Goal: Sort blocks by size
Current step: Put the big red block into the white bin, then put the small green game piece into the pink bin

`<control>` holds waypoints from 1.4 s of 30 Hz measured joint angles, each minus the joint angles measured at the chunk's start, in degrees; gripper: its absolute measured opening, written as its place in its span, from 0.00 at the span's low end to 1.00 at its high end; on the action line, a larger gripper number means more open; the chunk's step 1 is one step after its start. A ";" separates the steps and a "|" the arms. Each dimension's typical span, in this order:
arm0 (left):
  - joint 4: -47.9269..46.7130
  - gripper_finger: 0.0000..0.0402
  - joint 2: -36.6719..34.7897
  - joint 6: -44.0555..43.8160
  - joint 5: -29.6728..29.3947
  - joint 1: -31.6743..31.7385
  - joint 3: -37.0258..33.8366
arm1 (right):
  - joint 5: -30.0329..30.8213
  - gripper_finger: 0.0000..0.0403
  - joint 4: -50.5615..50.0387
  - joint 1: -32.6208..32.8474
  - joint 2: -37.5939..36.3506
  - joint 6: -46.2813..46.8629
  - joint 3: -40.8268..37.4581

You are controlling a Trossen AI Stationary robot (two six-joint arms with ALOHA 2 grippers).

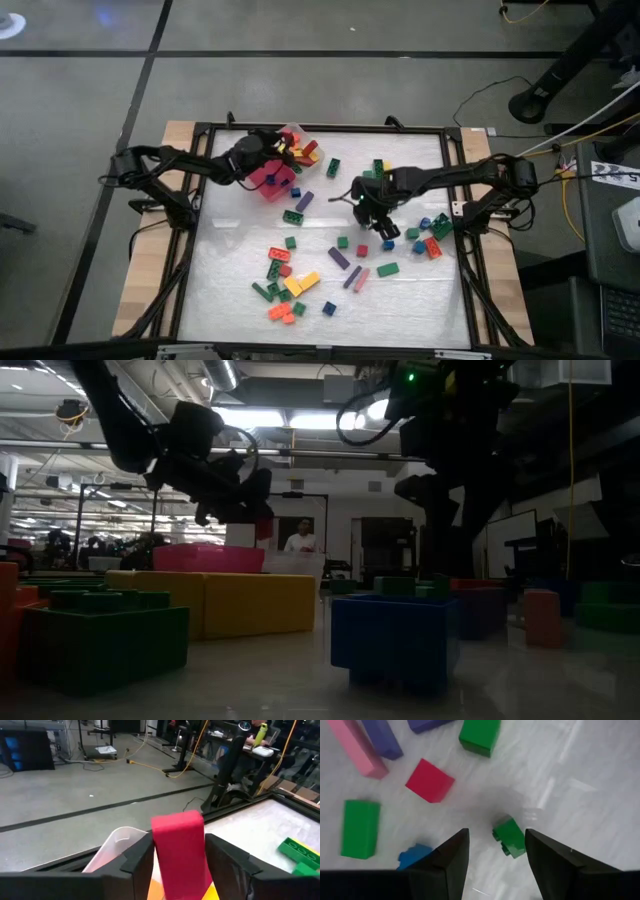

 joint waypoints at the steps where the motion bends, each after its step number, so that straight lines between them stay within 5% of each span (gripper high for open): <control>1: -0.18 0.42 0.45 -0.02 0.00 -0.01 0.49 | 1.62 0.48 -0.02 0.81 0.00 -0.01 0.00; 12: -0.45 0.55 1.96 -0.08 0.04 -0.22 5.12 | 11.21 0.48 -0.24 4.28 0.00 -0.22 -0.01; 25: -0.46 0.55 1.96 0.23 2.64 -1.32 5.73 | 11.01 0.48 12.01 4.24 0.02 -6.31 -8.75; 38: -0.29 0.55 1.26 0.23 16.94 -3.65 5.75 | 11.58 0.48 15.53 4.22 3.06 -7.49 -11.58; 42: -0.51 0.55 1.24 3.11 19.50 -5.94 5.75 | 11.40 0.40 16.16 4.22 4.20 -7.47 -11.42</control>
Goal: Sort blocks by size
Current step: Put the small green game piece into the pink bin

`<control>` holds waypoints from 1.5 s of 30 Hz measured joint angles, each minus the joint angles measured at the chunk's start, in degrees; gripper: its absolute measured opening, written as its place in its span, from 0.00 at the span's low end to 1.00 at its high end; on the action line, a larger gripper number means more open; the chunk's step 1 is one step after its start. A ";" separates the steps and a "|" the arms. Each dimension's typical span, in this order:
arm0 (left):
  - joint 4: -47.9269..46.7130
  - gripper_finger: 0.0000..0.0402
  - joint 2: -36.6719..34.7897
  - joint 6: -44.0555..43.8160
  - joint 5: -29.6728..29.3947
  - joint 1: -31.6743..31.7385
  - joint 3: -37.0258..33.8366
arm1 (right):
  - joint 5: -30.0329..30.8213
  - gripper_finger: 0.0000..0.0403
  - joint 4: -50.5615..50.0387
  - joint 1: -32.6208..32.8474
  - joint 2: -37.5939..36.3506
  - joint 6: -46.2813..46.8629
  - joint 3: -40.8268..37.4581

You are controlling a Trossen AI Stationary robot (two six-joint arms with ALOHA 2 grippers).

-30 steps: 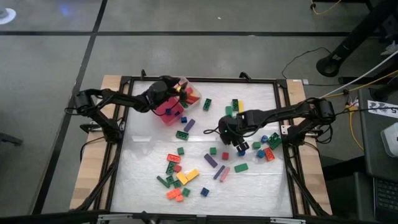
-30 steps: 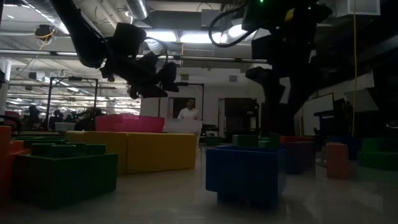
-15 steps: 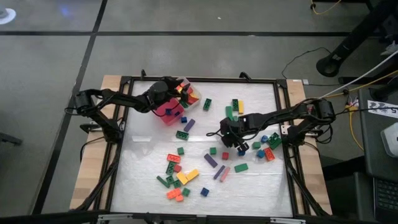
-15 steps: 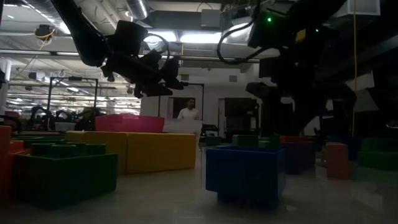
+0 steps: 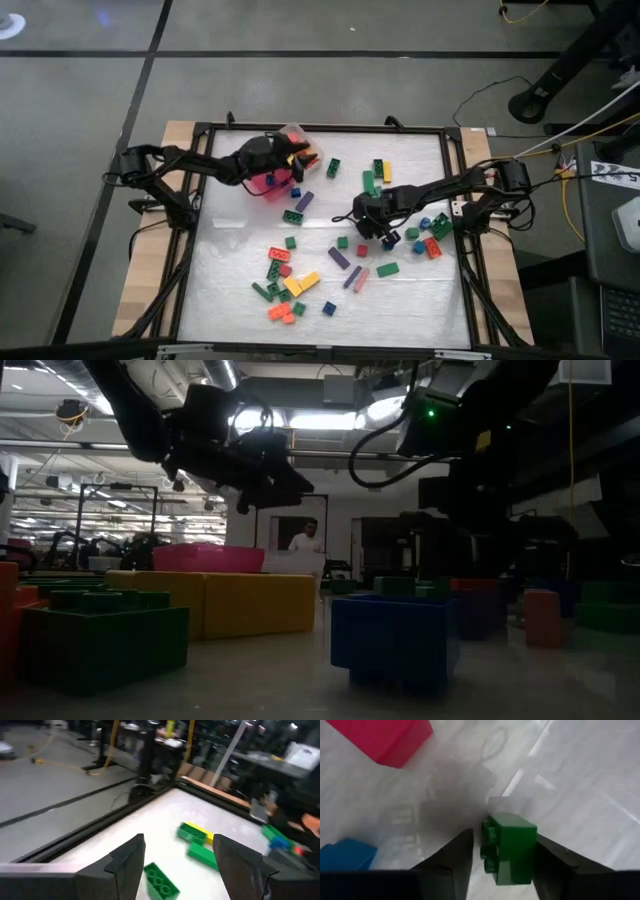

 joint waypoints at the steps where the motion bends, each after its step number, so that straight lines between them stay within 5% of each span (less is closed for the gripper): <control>1: 0.01 0.55 0.00 1.07 0.42 -0.64 0.00 | -0.02 0.36 -0.03 0.02 0.03 0.01 0.05; 5: -0.22 0.55 -0.27 7.72 0.67 -3.15 0.00 | 0.33 0.22 1.18 0.02 0.50 0.04 1.75; 11: -4.44 0.55 -4.67 14.27 0.51 -6.51 0.00 | 2.90 0.22 10.18 -0.01 0.46 -0.16 5.06; 20: -32.61 0.55 -19.91 14.10 0.43 -12.04 0.00 | 3.03 0.26 37.56 -3.45 0.49 -7.31 5.57; 29: -52.09 0.55 -30.66 3.77 0.41 -19.52 0.00 | -7.15 0.25 65.41 -11.92 9.96 -5.19 7.04; 36: -55.28 0.55 -33.22 -2.08 0.39 -24.21 -0.02 | -8.73 0.27 65.82 -15.18 22.12 0.55 19.67; 45: -57.36 0.55 -32.71 -7.31 0.38 -27.96 -0.11 | -8.26 0.32 48.27 -15.32 29.83 4.82 35.28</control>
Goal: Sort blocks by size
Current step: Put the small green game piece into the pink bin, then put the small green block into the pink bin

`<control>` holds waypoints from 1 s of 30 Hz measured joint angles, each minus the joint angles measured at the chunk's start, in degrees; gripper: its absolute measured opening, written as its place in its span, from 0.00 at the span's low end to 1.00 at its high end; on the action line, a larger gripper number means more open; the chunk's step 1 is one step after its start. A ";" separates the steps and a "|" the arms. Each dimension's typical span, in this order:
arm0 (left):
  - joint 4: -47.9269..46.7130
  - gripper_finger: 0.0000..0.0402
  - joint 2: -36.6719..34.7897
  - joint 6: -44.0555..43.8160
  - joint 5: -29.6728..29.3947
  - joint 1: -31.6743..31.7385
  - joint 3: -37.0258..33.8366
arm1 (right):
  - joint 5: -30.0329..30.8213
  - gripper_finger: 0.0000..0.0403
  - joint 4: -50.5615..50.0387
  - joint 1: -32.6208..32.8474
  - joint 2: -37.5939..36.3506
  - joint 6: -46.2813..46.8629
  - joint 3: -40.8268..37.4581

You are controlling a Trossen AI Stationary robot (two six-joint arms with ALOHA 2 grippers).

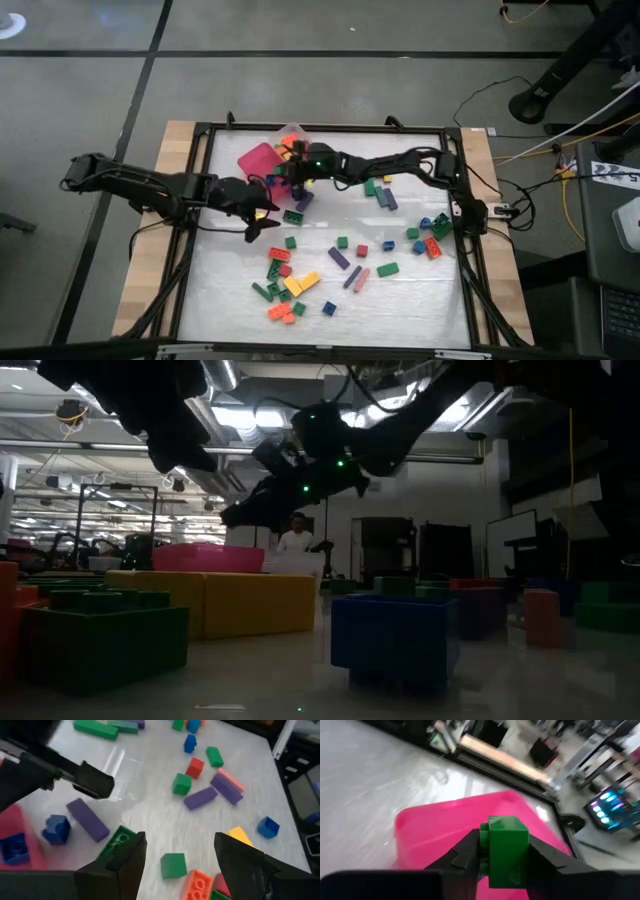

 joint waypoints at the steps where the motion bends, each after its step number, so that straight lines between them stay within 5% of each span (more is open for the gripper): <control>1: -0.44 0.55 0.07 -0.12 0.01 -0.34 -0.01 | -0.30 0.33 -2.09 0.00 0.11 -0.05 0.88; 12: -1.28 0.55 0.73 -0.14 -1.71 -2.28 -0.04 | 5.40 0.47 -8.85 0.16 -0.92 -0.07 3.51; 16: -0.60 0.55 1.83 1.62 -3.41 -2.80 -0.04 | 10.70 0.46 -19.68 0.33 -6.40 -2.71 3.50; 30: 8.59 0.55 18.63 14.68 -4.50 -6.58 -0.07 | 11.04 0.46 -63.01 0.33 -27.73 -3.73 3.49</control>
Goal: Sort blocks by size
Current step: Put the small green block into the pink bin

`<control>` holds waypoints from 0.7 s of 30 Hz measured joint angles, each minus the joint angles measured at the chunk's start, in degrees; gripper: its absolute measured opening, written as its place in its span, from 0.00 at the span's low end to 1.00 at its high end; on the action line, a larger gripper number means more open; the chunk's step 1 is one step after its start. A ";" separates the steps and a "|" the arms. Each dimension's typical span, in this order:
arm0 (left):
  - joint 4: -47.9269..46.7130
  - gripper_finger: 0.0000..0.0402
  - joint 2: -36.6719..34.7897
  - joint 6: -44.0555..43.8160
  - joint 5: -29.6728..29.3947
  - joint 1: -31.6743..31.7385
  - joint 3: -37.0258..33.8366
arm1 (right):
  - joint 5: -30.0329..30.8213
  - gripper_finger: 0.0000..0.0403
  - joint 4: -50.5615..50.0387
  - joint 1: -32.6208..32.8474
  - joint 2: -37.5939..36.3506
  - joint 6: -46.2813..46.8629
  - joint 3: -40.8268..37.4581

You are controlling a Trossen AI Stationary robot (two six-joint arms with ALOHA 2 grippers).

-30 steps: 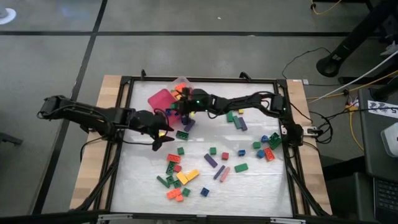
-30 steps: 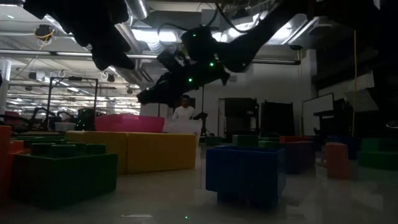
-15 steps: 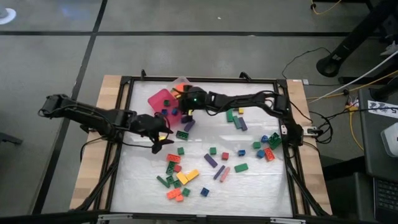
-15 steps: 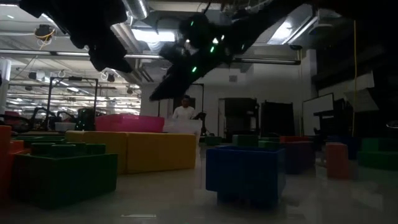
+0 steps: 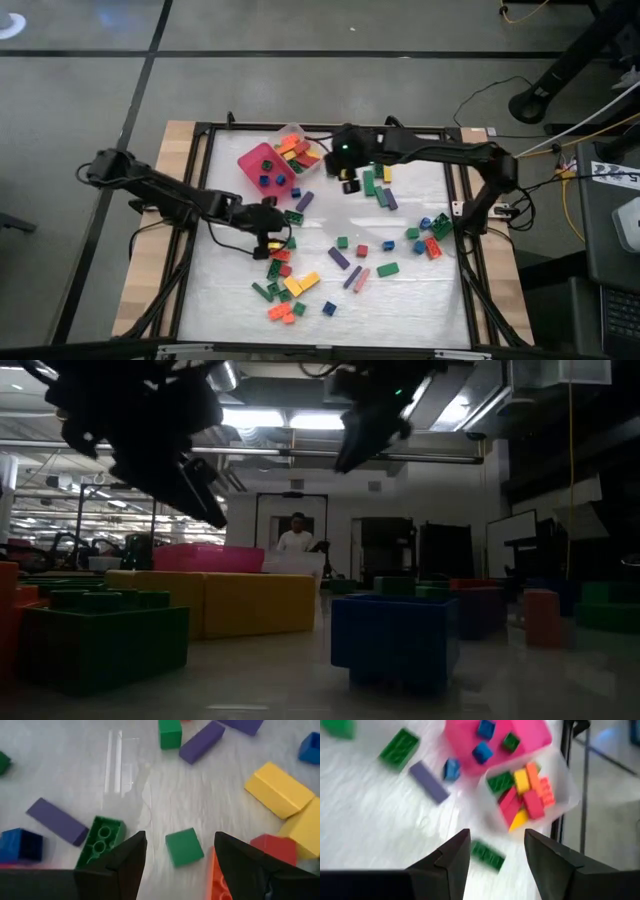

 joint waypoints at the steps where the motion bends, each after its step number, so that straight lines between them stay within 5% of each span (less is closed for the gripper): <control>1: 0.54 0.55 0.83 -0.17 0.02 -0.06 0.00 | 0.00 0.46 -2.12 0.00 -1.15 1.12 0.00; 15: 5.82 0.55 8.85 -7.26 0.00 -2.53 0.00 | -1.05 0.46 -25.67 0.04 -6.94 15.62 -0.06; 21: 6.14 0.55 11.95 -9.45 -1.13 -2.49 0.02 | -4.93 0.46 -27.51 0.04 -6.92 19.09 -2.62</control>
